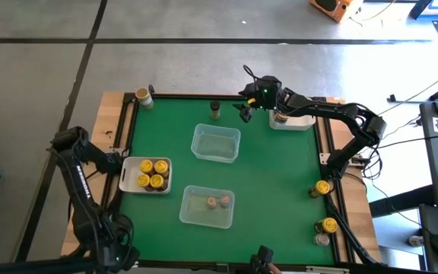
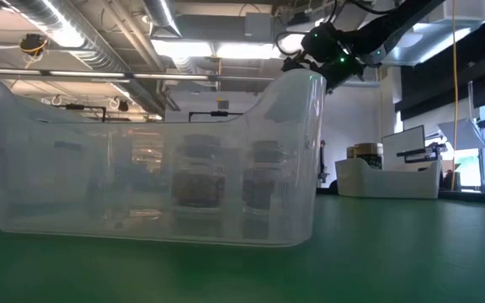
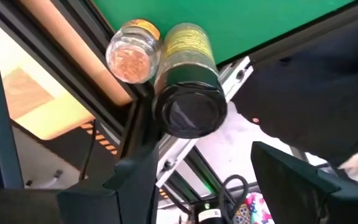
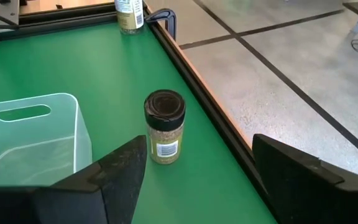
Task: Sort spices by type
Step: Put the black spice bottle into the top transparent bin
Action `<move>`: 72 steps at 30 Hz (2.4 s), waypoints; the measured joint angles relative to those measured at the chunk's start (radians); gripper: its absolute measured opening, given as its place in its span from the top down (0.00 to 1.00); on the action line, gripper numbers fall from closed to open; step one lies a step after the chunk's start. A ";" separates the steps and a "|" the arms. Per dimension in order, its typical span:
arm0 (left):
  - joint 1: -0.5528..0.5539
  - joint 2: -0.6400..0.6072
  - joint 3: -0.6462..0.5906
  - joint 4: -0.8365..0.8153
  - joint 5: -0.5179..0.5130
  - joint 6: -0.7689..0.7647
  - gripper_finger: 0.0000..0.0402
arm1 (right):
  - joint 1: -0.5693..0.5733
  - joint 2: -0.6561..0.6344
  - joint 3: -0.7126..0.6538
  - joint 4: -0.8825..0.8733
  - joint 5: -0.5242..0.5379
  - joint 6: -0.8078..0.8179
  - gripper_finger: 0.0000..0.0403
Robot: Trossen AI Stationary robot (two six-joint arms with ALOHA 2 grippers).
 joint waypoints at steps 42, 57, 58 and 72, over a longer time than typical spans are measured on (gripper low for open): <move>0.018 0.146 -0.009 -0.018 0.006 0.419 0.51 | 0.000 0.000 0.000 -0.005 0.000 0.002 0.28; 0.260 0.082 0.186 -0.349 -0.180 0.700 0.51 | 0.000 0.000 0.000 -0.024 -0.002 -0.019 0.28; 0.284 0.082 0.212 -0.384 -0.208 0.734 0.51 | 0.000 0.000 0.000 -0.029 -0.010 -0.024 0.28; 0.680 0.081 0.405 -0.544 -0.492 1.220 0.51 | 0.059 0.000 0.000 -0.008 -0.175 -0.104 0.28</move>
